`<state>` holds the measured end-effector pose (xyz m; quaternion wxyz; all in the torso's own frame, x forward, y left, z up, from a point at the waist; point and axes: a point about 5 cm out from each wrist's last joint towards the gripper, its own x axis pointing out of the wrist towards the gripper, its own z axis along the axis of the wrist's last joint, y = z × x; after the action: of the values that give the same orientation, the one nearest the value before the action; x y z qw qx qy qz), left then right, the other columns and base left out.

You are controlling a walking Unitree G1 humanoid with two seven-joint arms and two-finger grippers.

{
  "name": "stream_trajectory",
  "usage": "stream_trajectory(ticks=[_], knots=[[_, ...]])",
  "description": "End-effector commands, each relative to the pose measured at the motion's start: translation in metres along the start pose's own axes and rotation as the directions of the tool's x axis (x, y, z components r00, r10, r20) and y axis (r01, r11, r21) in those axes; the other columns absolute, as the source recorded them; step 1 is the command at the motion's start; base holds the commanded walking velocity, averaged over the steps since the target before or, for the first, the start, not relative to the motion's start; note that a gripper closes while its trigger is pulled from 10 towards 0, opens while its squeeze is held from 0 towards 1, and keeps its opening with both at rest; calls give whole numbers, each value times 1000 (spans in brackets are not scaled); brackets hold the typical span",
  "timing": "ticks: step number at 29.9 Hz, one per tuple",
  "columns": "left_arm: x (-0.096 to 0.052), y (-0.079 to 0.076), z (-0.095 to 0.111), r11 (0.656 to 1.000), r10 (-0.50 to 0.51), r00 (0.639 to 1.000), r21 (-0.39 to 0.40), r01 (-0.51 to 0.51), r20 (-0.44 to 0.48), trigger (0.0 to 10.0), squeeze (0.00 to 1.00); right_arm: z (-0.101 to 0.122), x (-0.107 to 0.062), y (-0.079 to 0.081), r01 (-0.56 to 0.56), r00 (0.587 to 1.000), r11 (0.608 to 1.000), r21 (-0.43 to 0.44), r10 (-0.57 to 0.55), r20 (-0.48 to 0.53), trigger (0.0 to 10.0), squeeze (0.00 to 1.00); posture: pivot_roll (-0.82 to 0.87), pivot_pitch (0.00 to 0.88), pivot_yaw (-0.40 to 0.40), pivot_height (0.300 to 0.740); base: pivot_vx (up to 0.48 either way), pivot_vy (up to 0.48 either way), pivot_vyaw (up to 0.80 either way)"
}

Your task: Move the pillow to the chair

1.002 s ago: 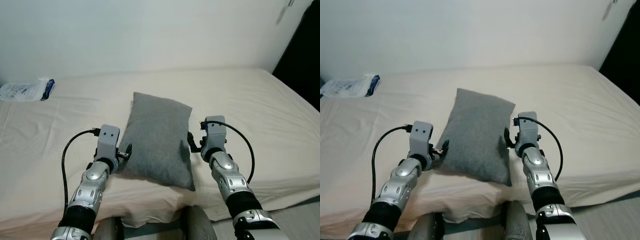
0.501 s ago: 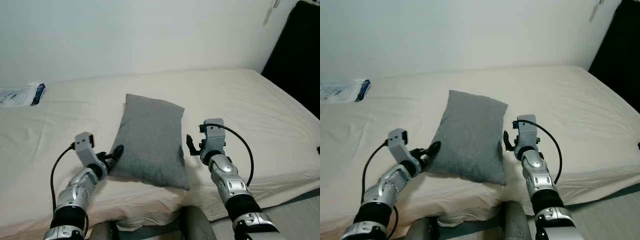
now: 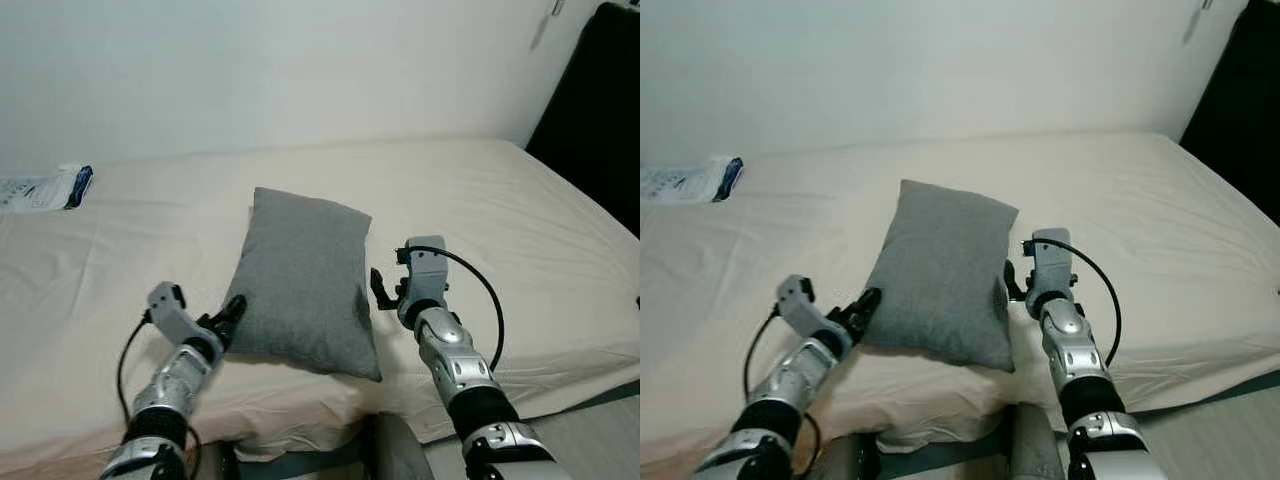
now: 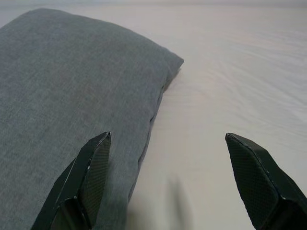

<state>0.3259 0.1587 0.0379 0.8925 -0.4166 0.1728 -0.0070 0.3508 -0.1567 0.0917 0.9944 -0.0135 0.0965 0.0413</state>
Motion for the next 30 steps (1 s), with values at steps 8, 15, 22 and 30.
stream_trajectory(ticks=[8,15,22,30], knots=[[13,-43,-6,953,-254,967,-172,250,-2,10000,1000,0,1,2,-10,1000,1000,1,10,-1,10000,0,-53,0,-31,581,0,0,0],[9,-65,-40,880,-387,886,185,438,-255,10000,537,-3,0,3,-10,1000,1000,1,10,-10,10000,0,-50,0,-27,581,0,0,0],[7,-54,-62,844,-236,908,391,368,-346,10000,0,-3,1,6,-13,1000,1000,2,13,-12,10000,0,-52,0,-21,581,0,0,0],[5,-27,-61,882,-34,940,433,188,-339,0,0,-3,2,7,-13,1000,1000,3,13,-9,10000,0,-51,0,-13,581,0,0,0]])
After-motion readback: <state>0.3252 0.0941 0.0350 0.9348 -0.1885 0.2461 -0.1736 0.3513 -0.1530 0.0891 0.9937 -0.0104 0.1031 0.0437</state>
